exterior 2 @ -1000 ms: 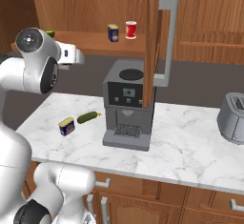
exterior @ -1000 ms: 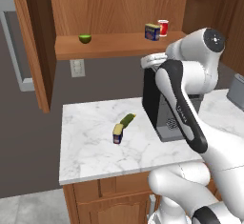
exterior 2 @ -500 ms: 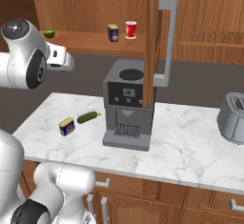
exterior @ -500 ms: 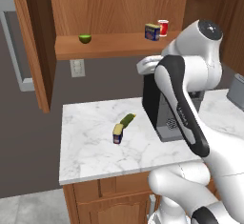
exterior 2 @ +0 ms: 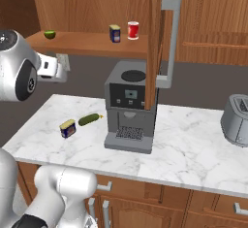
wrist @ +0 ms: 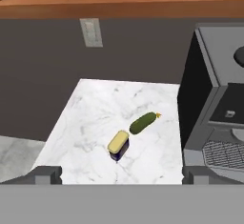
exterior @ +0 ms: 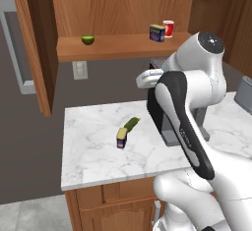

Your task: Pick the cans from the counter and place them in their designated side in the cabinet.

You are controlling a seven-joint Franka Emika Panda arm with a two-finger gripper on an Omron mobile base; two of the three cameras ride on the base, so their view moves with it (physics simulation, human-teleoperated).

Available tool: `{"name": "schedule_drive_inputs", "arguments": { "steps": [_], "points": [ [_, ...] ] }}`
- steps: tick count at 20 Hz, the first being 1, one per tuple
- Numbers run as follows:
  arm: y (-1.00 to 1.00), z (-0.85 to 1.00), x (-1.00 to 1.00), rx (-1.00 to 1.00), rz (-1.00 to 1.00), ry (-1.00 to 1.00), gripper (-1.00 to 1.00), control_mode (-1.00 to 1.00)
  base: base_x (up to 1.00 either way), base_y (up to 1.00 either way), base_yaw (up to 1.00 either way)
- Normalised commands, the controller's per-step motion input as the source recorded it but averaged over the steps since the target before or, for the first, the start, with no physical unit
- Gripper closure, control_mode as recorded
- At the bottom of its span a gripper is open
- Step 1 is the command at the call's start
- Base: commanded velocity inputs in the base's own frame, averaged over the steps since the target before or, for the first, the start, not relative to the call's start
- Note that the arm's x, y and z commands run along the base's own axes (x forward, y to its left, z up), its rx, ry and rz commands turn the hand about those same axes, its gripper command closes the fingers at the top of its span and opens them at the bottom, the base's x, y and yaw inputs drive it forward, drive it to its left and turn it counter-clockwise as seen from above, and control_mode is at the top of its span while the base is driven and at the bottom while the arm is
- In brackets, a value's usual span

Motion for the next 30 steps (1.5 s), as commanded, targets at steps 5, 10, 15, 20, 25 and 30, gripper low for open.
{"name": "schedule_drive_inputs", "arguments": {
  "steps": [5, 10, 15, 20, 25, 30],
  "points": [
    [0.13, -0.2, -0.05, 0.0, -0.04, 0.0, -1.0, -1.0, 0.0, 0.0, 0.0],
    [0.07, -0.2, 0.0, 0.0, -0.04, 0.09, -1.0, -1.0, 0.0, 0.0, 0.0],
    [0.07, -0.17, 0.0, 0.01, -0.02, 0.18, -1.0, -1.0, 0.0, 0.0, 0.0],
    [0.08, -0.16, -0.01, 0.01, -0.02, 0.12, -1.0, -1.0, 0.0, 0.0, 0.0],
    [0.1, -0.18, -0.03, 0.0, -0.02, 0.02, -1.0, -1.0, 0.0, 0.0, 0.0],
    [0.15, -0.17, 0.0, 0.0, -0.02, -0.02, -1.0, -1.0, 0.0, 0.0, 0.0]
  ]
}}
